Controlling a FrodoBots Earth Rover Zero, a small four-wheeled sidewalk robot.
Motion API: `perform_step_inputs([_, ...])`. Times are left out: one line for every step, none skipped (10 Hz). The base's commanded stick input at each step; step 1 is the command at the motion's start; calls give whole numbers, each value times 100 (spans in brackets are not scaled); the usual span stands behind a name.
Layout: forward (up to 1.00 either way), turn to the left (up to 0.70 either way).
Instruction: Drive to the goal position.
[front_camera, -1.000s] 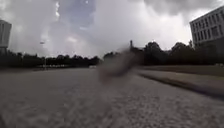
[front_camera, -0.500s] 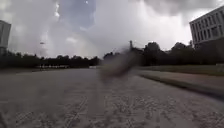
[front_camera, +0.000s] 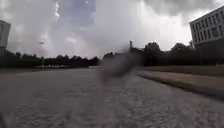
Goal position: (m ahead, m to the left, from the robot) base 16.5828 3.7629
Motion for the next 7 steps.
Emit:
perform_step_inputs([70,2])
perform_step_inputs([70,4])
perform_step_inputs([70,15])
perform_step_inputs([70,35])
perform_step_inputs([70,10])
perform_step_inputs([70,0])
perform_step_inputs([70,0])
